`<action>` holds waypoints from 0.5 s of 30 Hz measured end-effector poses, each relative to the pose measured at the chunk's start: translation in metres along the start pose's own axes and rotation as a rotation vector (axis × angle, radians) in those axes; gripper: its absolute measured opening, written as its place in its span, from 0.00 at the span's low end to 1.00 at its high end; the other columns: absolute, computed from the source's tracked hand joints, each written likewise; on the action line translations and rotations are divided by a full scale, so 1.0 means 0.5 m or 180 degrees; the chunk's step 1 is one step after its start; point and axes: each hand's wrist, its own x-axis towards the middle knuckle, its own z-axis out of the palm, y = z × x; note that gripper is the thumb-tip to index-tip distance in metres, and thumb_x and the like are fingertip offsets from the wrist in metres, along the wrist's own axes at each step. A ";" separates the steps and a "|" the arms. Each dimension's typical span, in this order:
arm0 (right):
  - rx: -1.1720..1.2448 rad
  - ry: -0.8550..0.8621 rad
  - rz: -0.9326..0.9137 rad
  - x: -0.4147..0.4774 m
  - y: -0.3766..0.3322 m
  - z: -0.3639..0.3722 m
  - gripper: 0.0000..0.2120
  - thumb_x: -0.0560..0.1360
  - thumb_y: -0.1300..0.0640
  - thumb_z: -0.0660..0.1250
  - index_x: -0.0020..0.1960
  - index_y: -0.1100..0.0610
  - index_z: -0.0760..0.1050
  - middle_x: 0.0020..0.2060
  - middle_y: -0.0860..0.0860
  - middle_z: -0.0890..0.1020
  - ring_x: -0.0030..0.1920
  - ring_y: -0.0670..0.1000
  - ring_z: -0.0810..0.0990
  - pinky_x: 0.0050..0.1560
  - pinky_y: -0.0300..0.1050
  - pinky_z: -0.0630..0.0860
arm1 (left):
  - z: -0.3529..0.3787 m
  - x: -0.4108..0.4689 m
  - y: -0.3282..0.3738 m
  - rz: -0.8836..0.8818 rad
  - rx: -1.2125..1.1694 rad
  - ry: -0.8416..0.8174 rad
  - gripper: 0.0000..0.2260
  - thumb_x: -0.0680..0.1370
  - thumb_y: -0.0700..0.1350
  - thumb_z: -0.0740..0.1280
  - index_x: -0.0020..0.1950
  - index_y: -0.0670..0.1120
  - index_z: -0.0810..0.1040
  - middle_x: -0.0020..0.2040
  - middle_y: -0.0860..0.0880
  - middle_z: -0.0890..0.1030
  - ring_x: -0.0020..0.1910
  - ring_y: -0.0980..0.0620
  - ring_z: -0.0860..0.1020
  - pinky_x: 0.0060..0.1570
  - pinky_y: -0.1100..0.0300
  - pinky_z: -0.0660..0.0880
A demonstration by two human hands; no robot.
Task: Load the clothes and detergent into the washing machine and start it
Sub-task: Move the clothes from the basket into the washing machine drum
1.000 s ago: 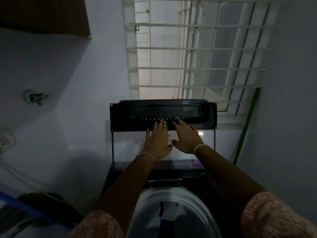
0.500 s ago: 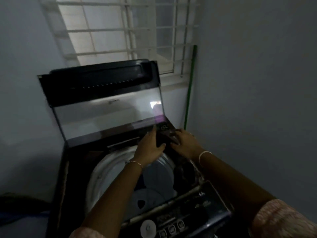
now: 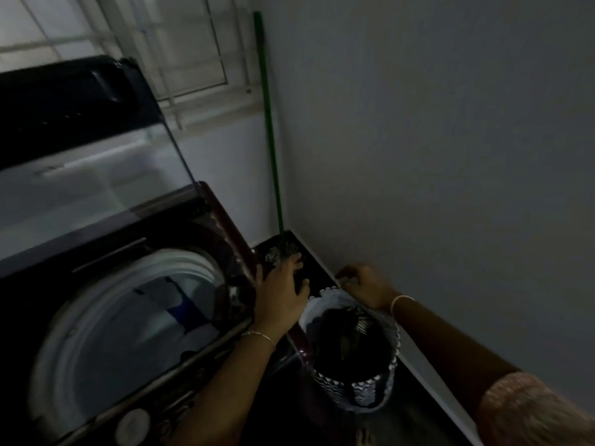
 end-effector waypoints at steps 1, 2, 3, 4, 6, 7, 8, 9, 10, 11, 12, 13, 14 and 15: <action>0.0059 -0.0034 0.0089 0.000 0.035 -0.005 0.13 0.76 0.59 0.65 0.59 0.58 0.80 0.58 0.56 0.81 0.60 0.55 0.78 0.59 0.45 0.73 | 0.024 0.003 0.018 0.0028 0.0183 0.0053 0.22 0.78 0.51 0.61 0.71 0.56 0.63 0.64 0.59 0.75 0.62 0.56 0.75 0.75 0.44 0.47; 0.0097 -0.0073 0.0191 0.001 0.068 -0.009 0.13 0.76 0.58 0.64 0.59 0.57 0.80 0.58 0.54 0.81 0.60 0.55 0.78 0.59 0.43 0.73 | 0.046 0.005 0.039 0.0046 0.0181 0.0012 0.22 0.78 0.50 0.62 0.71 0.55 0.64 0.64 0.59 0.75 0.61 0.56 0.76 0.76 0.46 0.46; 0.0141 -0.0118 0.0257 0.002 0.101 -0.010 0.12 0.76 0.58 0.64 0.58 0.57 0.80 0.57 0.53 0.81 0.59 0.53 0.78 0.56 0.39 0.71 | 0.066 0.006 0.060 0.0037 0.0045 -0.0078 0.22 0.78 0.49 0.62 0.72 0.53 0.64 0.64 0.58 0.76 0.61 0.55 0.76 0.75 0.48 0.50; 0.0215 -0.0183 0.0324 0.001 0.130 -0.011 0.11 0.77 0.58 0.64 0.56 0.57 0.80 0.54 0.51 0.81 0.57 0.51 0.78 0.51 0.35 0.69 | 0.088 0.007 0.075 -0.0013 -0.0149 -0.0137 0.22 0.78 0.48 0.63 0.72 0.52 0.64 0.64 0.57 0.76 0.60 0.55 0.76 0.73 0.52 0.59; 0.0367 -0.0264 0.0463 0.006 0.186 -0.004 0.08 0.78 0.58 0.62 0.46 0.58 0.79 0.45 0.51 0.78 0.50 0.48 0.76 0.41 0.34 0.63 | 0.133 0.012 0.096 -0.0202 -0.0465 -0.0260 0.23 0.77 0.46 0.65 0.72 0.49 0.65 0.63 0.55 0.77 0.60 0.55 0.76 0.62 0.61 0.71; 0.0408 -0.0266 0.0551 0.011 0.215 0.001 0.10 0.79 0.58 0.62 0.42 0.58 0.79 0.44 0.51 0.78 0.49 0.48 0.76 0.40 0.37 0.63 | 0.153 0.014 0.103 -0.0283 -0.0531 -0.0320 0.24 0.77 0.45 0.66 0.72 0.48 0.65 0.63 0.53 0.77 0.60 0.54 0.76 0.59 0.62 0.72; 0.0455 -0.0298 0.0671 0.017 0.243 0.008 0.12 0.79 0.56 0.61 0.41 0.59 0.79 0.44 0.53 0.80 0.47 0.50 0.78 0.41 0.41 0.65 | 0.174 0.018 0.106 -0.0344 -0.0554 -0.0379 0.24 0.77 0.44 0.66 0.72 0.48 0.65 0.63 0.52 0.77 0.60 0.53 0.77 0.58 0.62 0.73; 0.0526 -0.0331 0.0781 0.025 0.274 0.020 0.14 0.79 0.55 0.61 0.43 0.62 0.80 0.46 0.58 0.82 0.48 0.54 0.80 0.44 0.46 0.69 | 0.193 0.023 0.106 -0.0382 -0.0536 -0.0437 0.23 0.76 0.44 0.66 0.71 0.47 0.66 0.62 0.51 0.78 0.60 0.52 0.77 0.58 0.62 0.73; 0.0574 -0.0385 0.0919 0.031 0.302 0.032 0.16 0.79 0.53 0.60 0.47 0.64 0.80 0.48 0.61 0.83 0.50 0.57 0.80 0.49 0.49 0.72 | 0.211 0.028 0.104 -0.0407 -0.0480 -0.0487 0.22 0.76 0.43 0.66 0.70 0.45 0.68 0.61 0.50 0.79 0.60 0.51 0.77 0.57 0.63 0.71; 0.0603 -0.0420 0.1014 0.035 0.326 0.044 0.16 0.79 0.53 0.60 0.51 0.64 0.80 0.51 0.62 0.82 0.52 0.59 0.80 0.53 0.50 0.73 | 0.231 0.034 0.099 -0.0448 -0.0427 -0.0510 0.21 0.76 0.43 0.67 0.68 0.45 0.69 0.60 0.49 0.79 0.59 0.51 0.77 0.55 0.64 0.70; 0.0580 -0.0451 0.1077 0.039 0.346 0.056 0.15 0.79 0.55 0.60 0.53 0.64 0.80 0.53 0.61 0.82 0.54 0.59 0.79 0.56 0.50 0.73 | 0.250 0.041 0.091 -0.0518 -0.0389 -0.0519 0.20 0.75 0.43 0.67 0.66 0.45 0.71 0.59 0.49 0.80 0.58 0.50 0.77 0.53 0.64 0.69; 0.0547 -0.0489 0.1113 0.043 0.363 0.068 0.14 0.79 0.57 0.59 0.54 0.64 0.80 0.54 0.61 0.82 0.56 0.60 0.78 0.57 0.49 0.72 | 0.272 0.048 0.080 -0.0646 -0.0383 -0.0543 0.19 0.75 0.44 0.68 0.65 0.45 0.72 0.58 0.49 0.80 0.57 0.50 0.78 0.52 0.63 0.70; 0.0513 -0.0543 0.1162 0.049 0.379 0.082 0.14 0.79 0.59 0.59 0.55 0.65 0.79 0.55 0.61 0.81 0.56 0.60 0.78 0.57 0.49 0.72 | 0.296 0.054 0.068 -0.0804 -0.0432 -0.0581 0.19 0.75 0.44 0.68 0.65 0.46 0.72 0.57 0.50 0.80 0.57 0.50 0.78 0.52 0.63 0.71; 0.0507 -0.0629 0.1248 0.055 0.394 0.099 0.13 0.78 0.60 0.59 0.56 0.64 0.79 0.56 0.61 0.81 0.57 0.61 0.78 0.56 0.48 0.72 | 0.320 0.058 0.055 -0.0989 -0.0518 -0.0644 0.19 0.75 0.44 0.68 0.65 0.46 0.72 0.58 0.50 0.80 0.57 0.51 0.78 0.53 0.62 0.71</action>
